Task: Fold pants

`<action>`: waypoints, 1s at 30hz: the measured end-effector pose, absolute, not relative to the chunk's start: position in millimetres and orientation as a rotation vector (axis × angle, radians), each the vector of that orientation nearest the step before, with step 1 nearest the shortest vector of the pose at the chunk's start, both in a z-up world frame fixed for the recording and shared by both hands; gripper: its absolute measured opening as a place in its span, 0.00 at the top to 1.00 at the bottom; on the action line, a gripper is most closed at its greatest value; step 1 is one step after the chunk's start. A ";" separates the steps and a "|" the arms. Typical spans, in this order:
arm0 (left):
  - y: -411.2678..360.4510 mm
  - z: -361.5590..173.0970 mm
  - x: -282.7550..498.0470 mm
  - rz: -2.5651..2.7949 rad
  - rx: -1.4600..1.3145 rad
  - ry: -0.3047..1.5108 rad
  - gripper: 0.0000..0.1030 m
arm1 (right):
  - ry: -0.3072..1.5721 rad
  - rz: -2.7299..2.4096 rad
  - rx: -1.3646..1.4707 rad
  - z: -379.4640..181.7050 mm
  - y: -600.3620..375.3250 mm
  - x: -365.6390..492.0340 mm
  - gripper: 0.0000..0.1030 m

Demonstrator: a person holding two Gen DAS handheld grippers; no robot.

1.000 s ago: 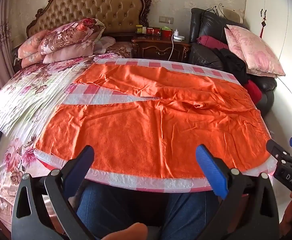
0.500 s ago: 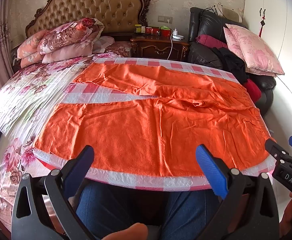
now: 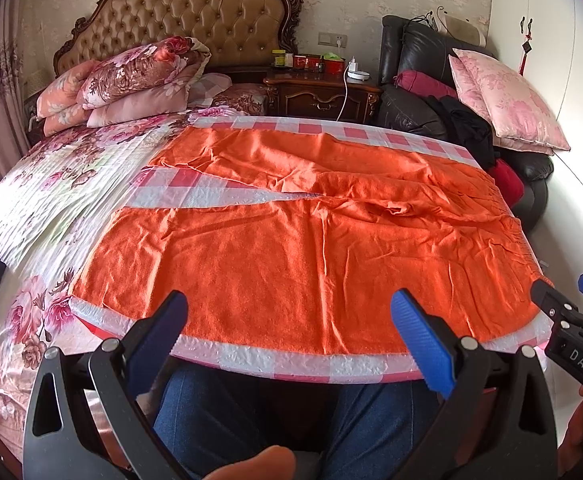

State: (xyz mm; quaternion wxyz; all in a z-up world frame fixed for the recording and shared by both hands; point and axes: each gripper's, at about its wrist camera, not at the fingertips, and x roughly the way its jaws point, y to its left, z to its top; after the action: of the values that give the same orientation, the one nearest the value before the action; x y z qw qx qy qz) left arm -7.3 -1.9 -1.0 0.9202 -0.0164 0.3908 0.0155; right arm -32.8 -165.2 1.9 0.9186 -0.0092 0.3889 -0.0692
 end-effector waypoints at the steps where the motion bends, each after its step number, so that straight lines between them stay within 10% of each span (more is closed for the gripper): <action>1: -1.7 -1.2 -7.2 0.030 -0.035 0.804 0.02 | 0.800 -0.143 -0.020 2.0 -165.1 -32.8 0.17; 30: -1.6 2.1 -7.2 0.030 -0.035 0.802 0.02 | 0.798 -0.144 -0.023 2.2 -165.3 -32.8 0.17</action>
State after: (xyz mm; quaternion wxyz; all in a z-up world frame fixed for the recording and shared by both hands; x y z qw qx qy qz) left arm -7.2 -1.6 2.1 0.9204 -0.0172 0.3904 0.0146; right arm -32.8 -165.3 2.2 0.9188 -0.0110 0.3882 -0.0701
